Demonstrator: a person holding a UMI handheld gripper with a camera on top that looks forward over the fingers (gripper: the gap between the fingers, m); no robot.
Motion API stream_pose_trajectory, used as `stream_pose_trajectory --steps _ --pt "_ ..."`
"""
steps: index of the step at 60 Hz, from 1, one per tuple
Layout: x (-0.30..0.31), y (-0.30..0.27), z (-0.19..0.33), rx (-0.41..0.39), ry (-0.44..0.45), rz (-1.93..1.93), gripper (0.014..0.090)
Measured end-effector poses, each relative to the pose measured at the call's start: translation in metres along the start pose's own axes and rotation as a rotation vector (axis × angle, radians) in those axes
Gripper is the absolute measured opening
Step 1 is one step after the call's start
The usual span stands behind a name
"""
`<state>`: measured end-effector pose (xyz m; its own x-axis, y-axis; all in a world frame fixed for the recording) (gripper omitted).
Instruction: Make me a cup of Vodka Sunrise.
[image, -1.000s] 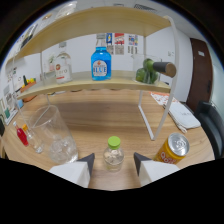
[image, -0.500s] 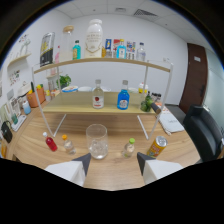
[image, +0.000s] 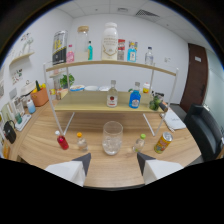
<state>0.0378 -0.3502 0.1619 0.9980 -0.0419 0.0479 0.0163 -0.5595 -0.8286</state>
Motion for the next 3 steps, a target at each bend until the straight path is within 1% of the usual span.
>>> stream_pose_trajectory --steps 3 --pt "-0.0011 -0.001 -0.0004 0.001 -0.004 -0.004 0.0859"
